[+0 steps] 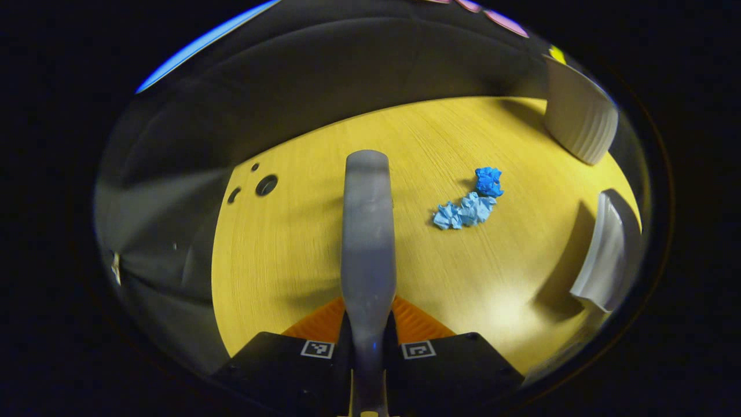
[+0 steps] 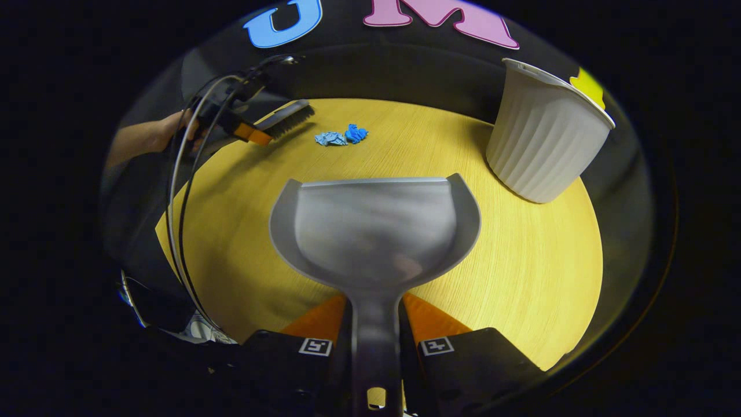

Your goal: Pick up the small broom and dustpan from the desktop, sweep the trash into the dustpan with the broom, and then empty the trash into the garbage bin.

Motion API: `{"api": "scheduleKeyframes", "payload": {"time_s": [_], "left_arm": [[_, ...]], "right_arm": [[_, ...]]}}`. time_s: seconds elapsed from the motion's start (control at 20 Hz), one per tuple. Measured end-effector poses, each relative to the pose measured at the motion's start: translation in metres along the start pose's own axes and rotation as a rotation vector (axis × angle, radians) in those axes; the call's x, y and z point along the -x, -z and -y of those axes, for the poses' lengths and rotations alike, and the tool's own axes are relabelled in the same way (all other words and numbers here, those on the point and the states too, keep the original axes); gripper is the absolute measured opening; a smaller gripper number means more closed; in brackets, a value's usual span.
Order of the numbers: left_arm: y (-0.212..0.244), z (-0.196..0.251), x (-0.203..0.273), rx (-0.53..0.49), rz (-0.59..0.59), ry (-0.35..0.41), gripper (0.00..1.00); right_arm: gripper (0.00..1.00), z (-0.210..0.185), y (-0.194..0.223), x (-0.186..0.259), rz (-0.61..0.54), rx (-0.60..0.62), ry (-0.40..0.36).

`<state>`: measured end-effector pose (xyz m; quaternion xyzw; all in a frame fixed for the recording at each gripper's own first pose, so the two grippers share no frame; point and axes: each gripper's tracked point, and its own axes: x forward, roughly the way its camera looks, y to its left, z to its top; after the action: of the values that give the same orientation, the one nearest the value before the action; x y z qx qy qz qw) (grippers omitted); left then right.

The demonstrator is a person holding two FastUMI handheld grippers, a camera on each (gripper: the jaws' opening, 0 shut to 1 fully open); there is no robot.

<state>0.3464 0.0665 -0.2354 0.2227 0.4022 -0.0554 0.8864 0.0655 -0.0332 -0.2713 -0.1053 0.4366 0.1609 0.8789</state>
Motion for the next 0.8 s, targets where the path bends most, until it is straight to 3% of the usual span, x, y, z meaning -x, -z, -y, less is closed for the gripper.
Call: {"api": "scheduleKeyframes", "payload": {"time_s": [0.05,0.15,0.4,0.6,0.65,0.75,0.8], "left_arm": [[-0.009,0.001,-0.012,-0.062,0.000,0.002,0.31],[-0.026,0.007,-0.025,-0.176,-0.004,0.028,0.24],[-0.062,0.029,-0.046,-0.406,0.006,0.085,0.28],[-0.071,0.058,-0.051,-0.563,0.015,0.179,0.28],[-0.070,0.065,-0.051,-0.599,0.015,0.204,0.31],[-0.070,0.074,-0.048,-0.636,0.019,0.226,0.25],[-0.070,0.078,-0.043,-0.632,0.016,0.245,0.28]], "right_arm": [[0.41,-0.001,0.000,0.000,-0.004,-0.002,-0.001],[0.40,-0.004,0.002,-0.002,-0.019,-0.003,-0.011],[0.41,-0.012,0.011,-0.008,-0.040,0.055,-0.032],[0.41,-0.009,0.024,-0.016,-0.067,0.079,-0.039],[0.41,-0.008,0.026,-0.016,-0.075,0.091,-0.042],[0.41,-0.009,0.023,-0.013,-0.063,0.103,-0.049],[0.41,-0.009,0.024,-0.013,-0.062,0.109,-0.053]]}}
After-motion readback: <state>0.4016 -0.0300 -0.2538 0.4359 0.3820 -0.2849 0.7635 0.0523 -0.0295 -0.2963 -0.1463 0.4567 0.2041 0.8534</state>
